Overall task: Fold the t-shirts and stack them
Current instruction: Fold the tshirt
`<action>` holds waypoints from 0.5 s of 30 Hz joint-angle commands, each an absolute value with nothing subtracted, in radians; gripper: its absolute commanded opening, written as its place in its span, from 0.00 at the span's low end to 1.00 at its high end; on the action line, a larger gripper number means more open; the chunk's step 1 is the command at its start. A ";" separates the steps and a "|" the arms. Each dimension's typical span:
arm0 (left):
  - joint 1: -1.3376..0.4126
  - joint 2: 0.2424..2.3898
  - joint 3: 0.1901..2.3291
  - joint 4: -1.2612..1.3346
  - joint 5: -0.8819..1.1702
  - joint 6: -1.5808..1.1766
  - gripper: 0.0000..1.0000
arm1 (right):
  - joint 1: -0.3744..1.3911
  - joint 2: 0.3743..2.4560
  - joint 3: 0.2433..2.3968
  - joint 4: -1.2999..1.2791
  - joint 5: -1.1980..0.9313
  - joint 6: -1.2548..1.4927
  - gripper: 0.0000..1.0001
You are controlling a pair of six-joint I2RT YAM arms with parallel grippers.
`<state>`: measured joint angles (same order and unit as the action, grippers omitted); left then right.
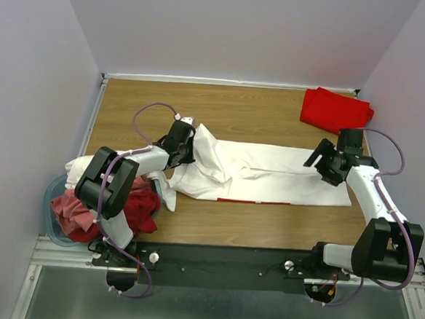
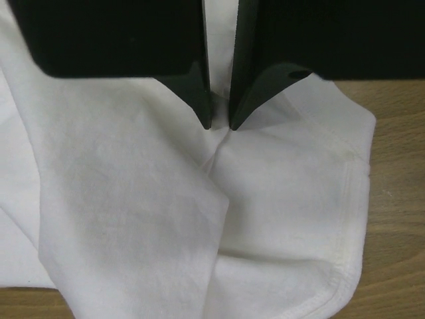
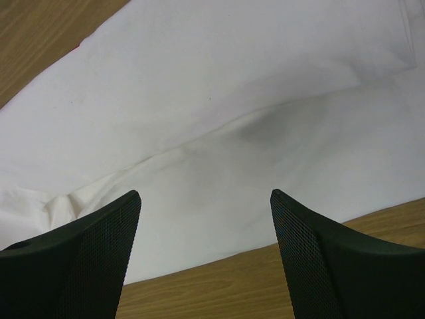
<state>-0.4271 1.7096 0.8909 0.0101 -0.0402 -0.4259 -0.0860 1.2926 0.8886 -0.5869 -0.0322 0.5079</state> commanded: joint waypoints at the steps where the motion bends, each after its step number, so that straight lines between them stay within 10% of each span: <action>1: -0.422 1.681 0.882 0.020 -0.040 -0.439 0.21 | -0.081 1.269 0.868 -0.615 -0.052 0.509 0.86; 8: -0.422 1.618 0.873 0.005 -0.038 -0.452 0.00 | -0.081 1.255 0.851 -0.615 -0.054 0.508 0.86; 15: -0.422 1.528 0.856 -0.035 -0.041 -0.466 0.00 | -0.081 1.246 0.834 -0.617 -0.066 0.506 0.86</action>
<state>-0.4271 1.5879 0.8780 -0.0021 -0.0402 -0.4511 -0.0860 1.2728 0.8551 -0.5945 -0.0448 0.5076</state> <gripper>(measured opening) 0.009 0.856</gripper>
